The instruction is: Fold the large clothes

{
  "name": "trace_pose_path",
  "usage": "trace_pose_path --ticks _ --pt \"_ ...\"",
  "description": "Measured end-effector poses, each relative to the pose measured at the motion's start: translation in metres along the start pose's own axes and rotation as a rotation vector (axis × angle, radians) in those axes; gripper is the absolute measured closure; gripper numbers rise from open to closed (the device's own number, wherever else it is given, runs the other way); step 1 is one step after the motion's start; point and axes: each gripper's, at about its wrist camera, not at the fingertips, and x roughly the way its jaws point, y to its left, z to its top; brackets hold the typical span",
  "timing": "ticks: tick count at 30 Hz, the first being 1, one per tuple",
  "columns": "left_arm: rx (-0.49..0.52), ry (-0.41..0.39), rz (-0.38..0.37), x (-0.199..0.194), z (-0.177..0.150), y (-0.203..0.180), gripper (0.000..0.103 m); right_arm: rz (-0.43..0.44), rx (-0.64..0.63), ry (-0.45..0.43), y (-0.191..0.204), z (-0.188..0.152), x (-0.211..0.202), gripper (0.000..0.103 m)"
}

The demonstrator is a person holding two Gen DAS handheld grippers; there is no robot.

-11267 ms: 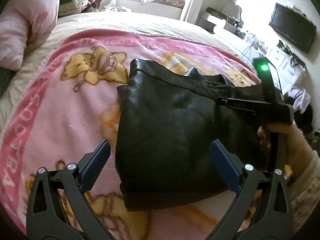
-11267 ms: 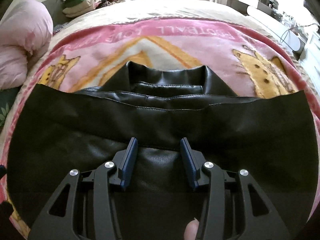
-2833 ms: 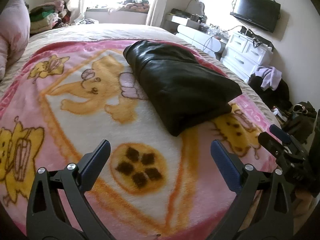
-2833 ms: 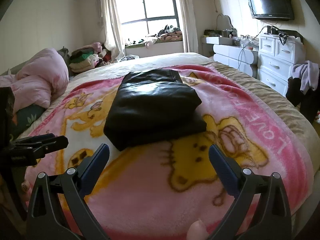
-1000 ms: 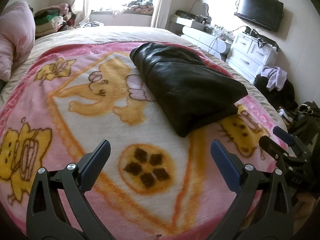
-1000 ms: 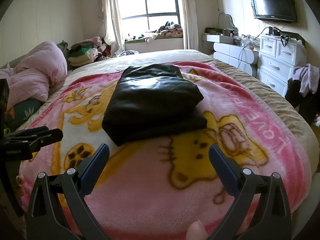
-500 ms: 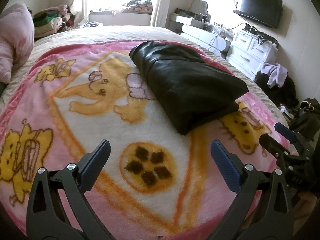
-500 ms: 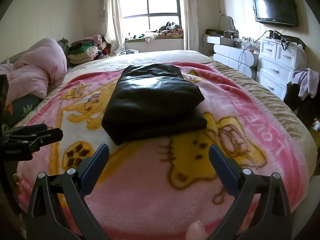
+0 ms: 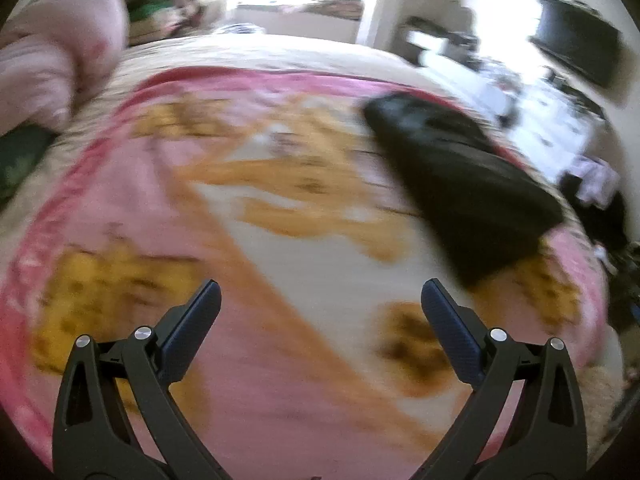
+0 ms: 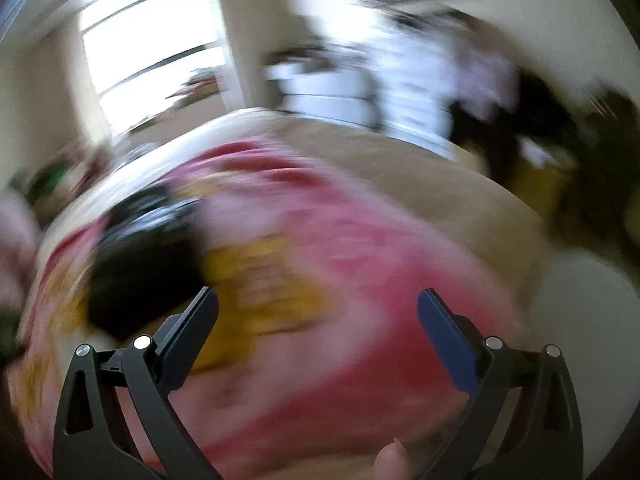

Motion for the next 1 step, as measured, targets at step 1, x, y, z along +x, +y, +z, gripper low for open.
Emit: trace_pose_path --ticks 1 --pt "-0.010 -0.003 0.048 0.0003 0.0049 0.0210 0.009 -0.076 0.056 -0.001 -0.0356 0.0081 0.0078 0.004"
